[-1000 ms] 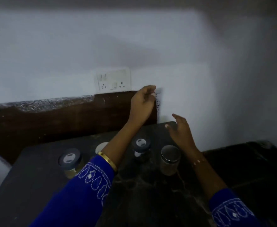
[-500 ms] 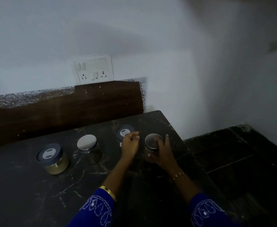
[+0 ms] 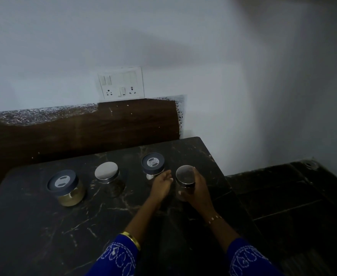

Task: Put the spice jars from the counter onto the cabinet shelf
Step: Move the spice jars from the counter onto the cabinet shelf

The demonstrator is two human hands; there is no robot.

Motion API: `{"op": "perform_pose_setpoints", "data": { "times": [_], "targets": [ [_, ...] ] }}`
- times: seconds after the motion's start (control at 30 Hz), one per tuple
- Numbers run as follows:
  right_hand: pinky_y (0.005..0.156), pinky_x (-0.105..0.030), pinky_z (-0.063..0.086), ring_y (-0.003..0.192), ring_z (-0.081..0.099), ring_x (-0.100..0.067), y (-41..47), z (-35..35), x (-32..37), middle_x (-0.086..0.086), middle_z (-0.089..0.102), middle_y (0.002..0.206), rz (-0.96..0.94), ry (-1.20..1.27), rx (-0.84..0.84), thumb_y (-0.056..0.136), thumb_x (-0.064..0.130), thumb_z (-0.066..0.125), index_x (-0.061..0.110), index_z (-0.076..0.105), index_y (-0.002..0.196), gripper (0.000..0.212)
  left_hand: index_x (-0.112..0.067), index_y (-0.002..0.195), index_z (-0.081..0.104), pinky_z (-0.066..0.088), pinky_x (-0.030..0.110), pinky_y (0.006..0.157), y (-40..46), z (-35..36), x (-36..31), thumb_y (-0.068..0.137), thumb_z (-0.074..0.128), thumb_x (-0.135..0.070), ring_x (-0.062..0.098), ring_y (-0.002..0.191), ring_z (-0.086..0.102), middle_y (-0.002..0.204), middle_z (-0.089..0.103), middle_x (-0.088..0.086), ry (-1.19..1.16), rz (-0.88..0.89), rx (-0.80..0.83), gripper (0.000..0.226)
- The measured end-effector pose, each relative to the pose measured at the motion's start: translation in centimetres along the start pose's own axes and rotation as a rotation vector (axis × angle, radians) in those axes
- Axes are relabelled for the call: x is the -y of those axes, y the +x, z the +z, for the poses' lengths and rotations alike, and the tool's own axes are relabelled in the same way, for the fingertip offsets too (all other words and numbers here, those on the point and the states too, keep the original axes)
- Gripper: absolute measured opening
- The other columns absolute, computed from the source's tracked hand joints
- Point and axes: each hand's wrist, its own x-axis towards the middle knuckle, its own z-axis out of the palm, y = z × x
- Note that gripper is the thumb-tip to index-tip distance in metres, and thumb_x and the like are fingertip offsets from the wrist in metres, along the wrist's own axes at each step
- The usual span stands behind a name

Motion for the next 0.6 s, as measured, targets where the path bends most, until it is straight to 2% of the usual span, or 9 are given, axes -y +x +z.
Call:
{"op": "perform_pose_setpoints", "data": {
  "times": [0.07, 0.1, 0.2, 0.3, 0.43, 0.5, 0.6],
  "targets": [
    [0.108, -0.040, 0.041, 0.131, 0.043, -0.024, 0.3, 0.1, 0.1, -0.008, 0.046, 0.139, 0.015, 0.039, -0.038, 0.065, 0.021, 0.080, 0.013, 0.039, 0.137, 0.082, -0.003, 0.140, 0.036, 0.032, 0.029, 0.107, -0.1, 0.2, 0.0, 0.094, 0.039, 0.001, 0.023, 0.135, 0.038, 0.146, 0.041, 0.014, -0.003, -0.006, 0.009, 0.045],
    [0.108, -0.040, 0.041, 0.131, 0.044, -0.024, 0.4, 0.1, 0.2, -0.008, 0.048, 0.138, 0.028, 0.056, -0.053, 0.064, 0.021, 0.081, 0.012, 0.040, 0.135, 0.082, -0.003, 0.139, 0.036, 0.033, 0.029, 0.107, -0.2, 0.3, -0.1, 0.094, 0.039, 0.001, 0.023, 0.134, 0.040, 0.145, 0.042, 0.014, -0.012, -0.005, 0.009, 0.045],
    [0.102, -0.025, 0.037, 0.130, 0.045, -0.022, 0.5, -0.1, 0.6, -0.008, 0.047, 0.139, 0.018, 0.092, -0.082, 0.067, 0.019, 0.081, 0.011, 0.037, 0.138, 0.084, 0.000, 0.136, 0.039, 0.037, 0.031, 0.104, -0.9, 0.7, -0.4, 0.094, 0.038, 0.002, 0.025, 0.128, 0.046, 0.139, 0.049, 0.014, -0.059, 0.000, 0.002, 0.043],
    [0.104, -0.028, 0.036, 0.134, 0.040, -0.023, 0.7, -0.6, 0.7, -0.009, 0.042, 0.144, 0.024, 0.072, -0.062, 0.069, 0.019, 0.080, 0.010, 0.031, 0.142, 0.089, -0.001, 0.132, 0.045, 0.041, 0.035, 0.104, -1.6, 0.9, -0.7, 0.093, 0.040, 0.001, 0.027, 0.123, 0.050, 0.134, 0.052, 0.016, -0.101, 0.010, -0.004, 0.039],
    [0.095, -0.024, 0.041, 0.124, 0.050, -0.023, 0.2, -0.7, 0.8, -0.009, 0.052, 0.133, -0.002, 0.077, -0.114, 0.066, 0.022, 0.082, 0.010, 0.043, 0.134, 0.079, -0.004, 0.131, 0.047, 0.042, 0.036, 0.104, -2.0, 0.7, -0.8, 0.093, 0.043, -0.003, 0.026, 0.122, 0.051, 0.132, 0.053, 0.013, -0.173, 0.000, -0.043, 0.038],
    [0.097, -0.027, 0.043, 0.123, 0.051, -0.023, 0.0, -0.8, 1.2, -0.008, 0.054, 0.131, 0.022, 0.154, -0.151, 0.066, 0.019, 0.082, 0.012, 0.046, 0.131, 0.075, -0.005, 0.126, 0.052, 0.043, 0.039, 0.104, -2.3, 0.2, -0.6, 0.093, 0.044, -0.001, 0.026, 0.119, 0.053, 0.131, 0.055, 0.013, -0.237, 0.008, -0.139, 0.035],
    [0.097, -0.037, 0.048, 0.122, 0.052, -0.024, 0.0, -1.6, 3.2, -0.009, 0.050, 0.136, 0.144, 0.392, -0.124, 0.072, 0.012, 0.077, 0.019, 0.039, 0.135, 0.074, -0.005, 0.122, 0.054, 0.045, 0.042, 0.101, -3.0, -1.0, -0.6, 0.092, 0.044, -0.001, 0.026, 0.113, 0.056, 0.125, 0.057, 0.015, -0.300, 0.034, -0.211, 0.031]
  ]
}}
